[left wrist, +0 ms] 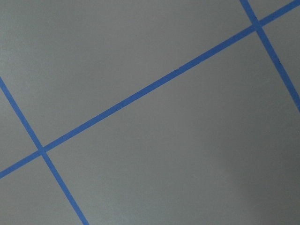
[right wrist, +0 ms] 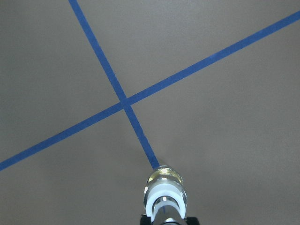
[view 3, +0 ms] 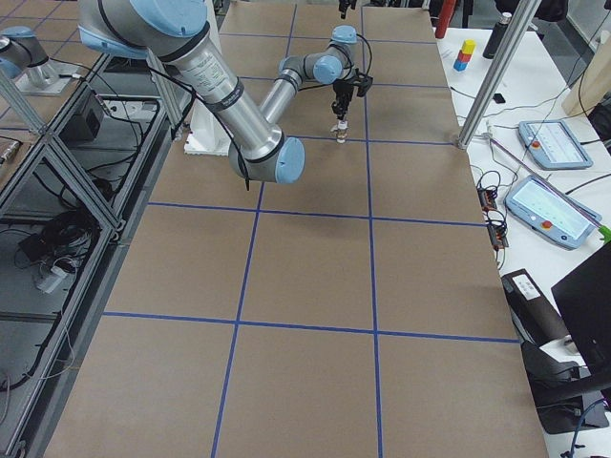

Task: Assemble PPR valve and pipe with both arms
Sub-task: 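Lower and press the silver fitting onto the valve top with the right gripper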

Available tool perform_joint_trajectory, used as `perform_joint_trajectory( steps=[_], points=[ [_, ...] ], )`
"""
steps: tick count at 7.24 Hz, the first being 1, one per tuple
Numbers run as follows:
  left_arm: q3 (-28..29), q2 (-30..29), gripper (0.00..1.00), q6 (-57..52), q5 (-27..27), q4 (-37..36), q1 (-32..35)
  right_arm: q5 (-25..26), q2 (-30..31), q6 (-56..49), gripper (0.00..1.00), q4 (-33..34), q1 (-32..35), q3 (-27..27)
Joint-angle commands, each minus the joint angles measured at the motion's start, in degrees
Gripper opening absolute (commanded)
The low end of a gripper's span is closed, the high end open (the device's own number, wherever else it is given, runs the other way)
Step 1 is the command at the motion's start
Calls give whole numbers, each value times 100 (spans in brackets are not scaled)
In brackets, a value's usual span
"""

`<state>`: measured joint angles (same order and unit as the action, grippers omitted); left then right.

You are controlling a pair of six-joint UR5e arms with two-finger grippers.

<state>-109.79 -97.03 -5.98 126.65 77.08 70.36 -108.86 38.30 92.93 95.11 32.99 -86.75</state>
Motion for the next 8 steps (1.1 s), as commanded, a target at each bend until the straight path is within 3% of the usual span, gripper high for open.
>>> perform_joint_trajectory(
  steps=[1,5,6,8],
  points=[
    [-16,0,100,0,0,0,4,102,28,-3,79,-124,-47,0],
    [-7,0,100,9,0,0,4,172,72,-29,84,-124,-73,0],
    [-7,0,100,9,0,0,4,172,72,-38,96,-115,-73,0],
    [-7,0,100,0,0,0,-5,172,37,-99,99,-115,-47,-17]
  ],
)
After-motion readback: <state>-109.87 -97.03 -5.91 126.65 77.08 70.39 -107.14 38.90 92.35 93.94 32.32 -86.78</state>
